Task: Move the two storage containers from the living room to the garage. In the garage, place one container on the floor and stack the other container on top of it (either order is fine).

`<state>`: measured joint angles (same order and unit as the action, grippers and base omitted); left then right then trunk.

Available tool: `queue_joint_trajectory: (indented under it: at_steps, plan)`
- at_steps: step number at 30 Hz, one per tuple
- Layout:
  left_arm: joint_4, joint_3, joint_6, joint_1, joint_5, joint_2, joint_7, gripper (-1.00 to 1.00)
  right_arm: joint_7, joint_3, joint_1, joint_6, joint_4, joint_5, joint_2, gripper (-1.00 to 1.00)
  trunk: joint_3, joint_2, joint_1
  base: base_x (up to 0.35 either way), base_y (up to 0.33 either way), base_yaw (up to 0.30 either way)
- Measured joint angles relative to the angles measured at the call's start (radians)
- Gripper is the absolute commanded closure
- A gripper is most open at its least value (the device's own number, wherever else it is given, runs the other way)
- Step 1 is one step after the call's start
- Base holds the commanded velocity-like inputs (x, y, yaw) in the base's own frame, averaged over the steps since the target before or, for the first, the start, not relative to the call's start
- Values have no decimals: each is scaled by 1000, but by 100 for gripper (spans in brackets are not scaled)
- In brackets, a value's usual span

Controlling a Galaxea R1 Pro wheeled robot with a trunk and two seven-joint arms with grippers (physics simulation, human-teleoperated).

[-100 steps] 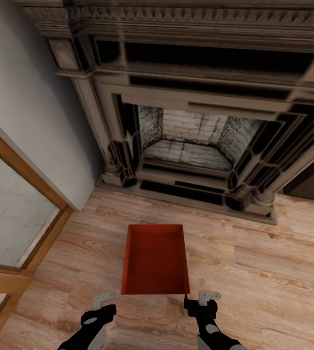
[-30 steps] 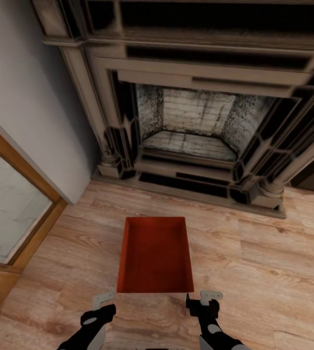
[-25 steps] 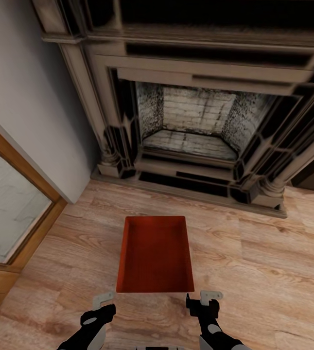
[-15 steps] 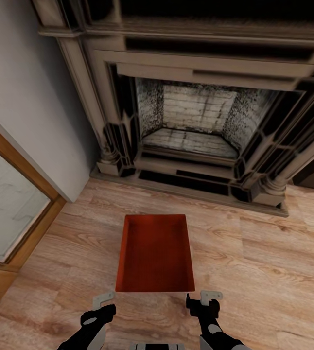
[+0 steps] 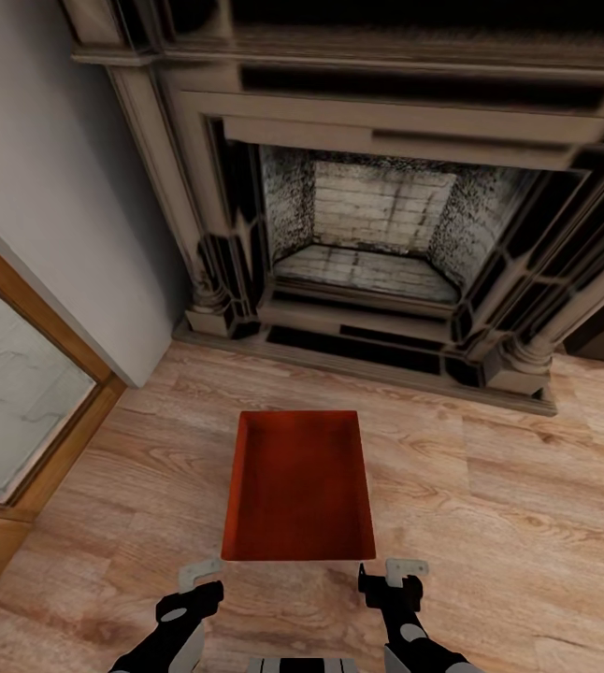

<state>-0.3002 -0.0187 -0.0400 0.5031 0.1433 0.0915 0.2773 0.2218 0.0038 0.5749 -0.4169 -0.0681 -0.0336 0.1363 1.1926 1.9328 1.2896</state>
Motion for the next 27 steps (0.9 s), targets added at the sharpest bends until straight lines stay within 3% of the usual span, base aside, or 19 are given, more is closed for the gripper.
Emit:
queue_joint_trajectory:
  at_steps: [3,4,5,12,27]
  plan:
    - [5,0,-60,0,-1,1,1,-100,1,-2,0,-72,10,12,-2,-100,0,0,0,0,0,0]
    - [15,0,-139,0,-1,3,5,-100,1,-3,0,-115,18,16,-3,-100,0,0,0,0,0,0]
    - [16,-1,-154,0,-1,3,7,-100,1,-3,0,-121,20,16,-3,-100,0,0,0,0,0,0]
    - [19,-1,-176,0,1,2,10,-100,0,-2,0,-131,22,12,-3,-100,0,0,0,65,0,0]
    - [19,-1,-176,0,0,0,4,-100,0,-1,0,-132,23,8,-2,-100,0,0,-1,310,0,0]
